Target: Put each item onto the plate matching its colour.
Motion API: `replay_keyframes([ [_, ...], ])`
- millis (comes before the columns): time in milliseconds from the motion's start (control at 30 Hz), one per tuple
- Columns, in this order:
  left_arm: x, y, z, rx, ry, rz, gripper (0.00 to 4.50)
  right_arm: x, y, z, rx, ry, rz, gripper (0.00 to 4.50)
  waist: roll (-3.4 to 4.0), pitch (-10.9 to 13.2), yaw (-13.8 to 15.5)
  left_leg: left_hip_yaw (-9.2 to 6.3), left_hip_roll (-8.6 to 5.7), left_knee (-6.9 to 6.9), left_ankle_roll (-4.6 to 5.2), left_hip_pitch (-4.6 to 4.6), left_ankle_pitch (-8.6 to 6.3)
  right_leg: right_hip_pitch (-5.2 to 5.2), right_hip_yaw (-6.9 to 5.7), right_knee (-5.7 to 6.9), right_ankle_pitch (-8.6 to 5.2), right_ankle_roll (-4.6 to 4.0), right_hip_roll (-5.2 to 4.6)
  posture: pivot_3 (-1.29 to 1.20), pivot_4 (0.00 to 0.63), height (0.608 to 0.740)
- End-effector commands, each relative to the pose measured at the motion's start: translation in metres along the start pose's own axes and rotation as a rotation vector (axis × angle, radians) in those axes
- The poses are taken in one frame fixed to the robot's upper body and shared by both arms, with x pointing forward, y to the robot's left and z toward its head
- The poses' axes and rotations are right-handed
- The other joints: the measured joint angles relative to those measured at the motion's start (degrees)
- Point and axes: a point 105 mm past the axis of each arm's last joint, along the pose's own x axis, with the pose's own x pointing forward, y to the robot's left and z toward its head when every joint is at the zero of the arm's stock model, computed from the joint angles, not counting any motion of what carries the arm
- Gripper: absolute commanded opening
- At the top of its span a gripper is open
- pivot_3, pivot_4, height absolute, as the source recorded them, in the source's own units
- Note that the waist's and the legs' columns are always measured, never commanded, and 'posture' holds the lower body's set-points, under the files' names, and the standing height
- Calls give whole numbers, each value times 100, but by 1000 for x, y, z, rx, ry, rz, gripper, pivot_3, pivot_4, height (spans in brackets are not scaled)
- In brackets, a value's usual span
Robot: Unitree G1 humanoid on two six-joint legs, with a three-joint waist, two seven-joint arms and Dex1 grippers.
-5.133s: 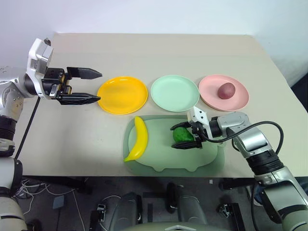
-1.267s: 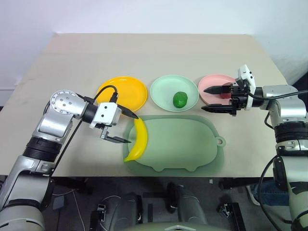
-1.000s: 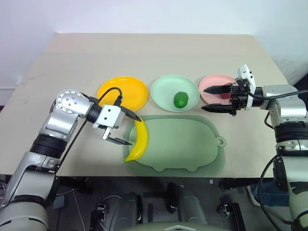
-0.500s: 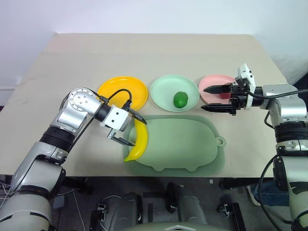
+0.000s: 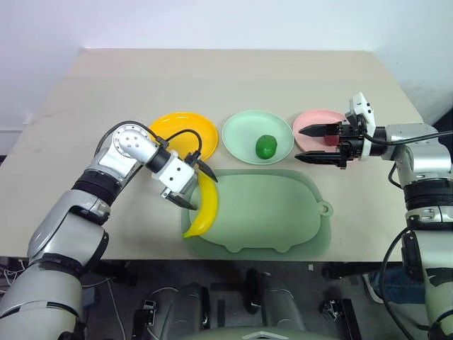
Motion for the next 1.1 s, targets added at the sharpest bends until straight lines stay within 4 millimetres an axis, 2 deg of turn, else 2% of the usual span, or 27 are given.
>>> replay_keyframes([
  [33,-2,13,7,31,-21,28,4500,-7,-1,14,-41,-32,-19,4470,0,0,-1,0,0,0,0,0,0,0,0,0,0,0,0,0,150,740],
  [167,0,9,4,25,-2,3,4500,-7,-1,16,-37,-40,-24,4470,0,0,0,0,0,1,1,0,0,0,0,0,0,0,0,0,150,740],
  [333,3,11,4,59,-3,11,2829,-7,-1,17,-40,-40,-26,4500,0,0,0,0,0,1,4,0,-2,0,0,0,0,0,0,0,150,740],
  [433,6,5,1,67,20,-30,1777,-7,-2,20,-50,-44,-30,4500,0,0,3,-1,0,1,4,0,-2,0,0,0,0,0,0,0,150,740],
  [467,6,3,1,67,21,-43,1558,-7,-2,21,-54,-45,-30,4500,0,0,4,-1,0,1,4,-1,-2,0,0,0,0,0,0,0,150,740],
  [633,7,4,3,128,2,-11,1547,-7,-1,22,-55,-46,-28,4500,0,0,-2,-1,1,0,7,1,-4,1,0,0,0,0,0,0,150,740],
  [800,5,3,-1,53,15,-30,1547,-8,-2,21,-53,-46,-40,4500,-1,0,-3,-1,1,1,6,1,-4,1,0,0,0,0,0,0,150,740],
  [867,2,15,6,50,-21,34,1547,-8,-2,20,-54,-43,-40,4500,-1,0,1,-1,1,1,7,1,-4,1,0,0,0,0,0,0,150,740],
  [933,-7,39,21,-18,-123,144,1547,-8,-4,20,-56,-43,-44,4500,-1,0,12,-1,1,1,7,0,-4,1,0,0,0,0,0,0,150,740],
  [1033,-33,66,48,-128,-299,265,1547,-7,-5,20,-56,-43,-44,4500,-1,0,15,-6,1,7,5,-8,-3,0,-2,0,1,1,-1,0,150,740],
  [1100,-49,76,56,-187,-368,320,1547,-6,-5,20,-58,-44,-46,4500,-1,0,-2,-7,1,6,4,-7,-2,0,-2,0,0,1,0,0,150,740],
])
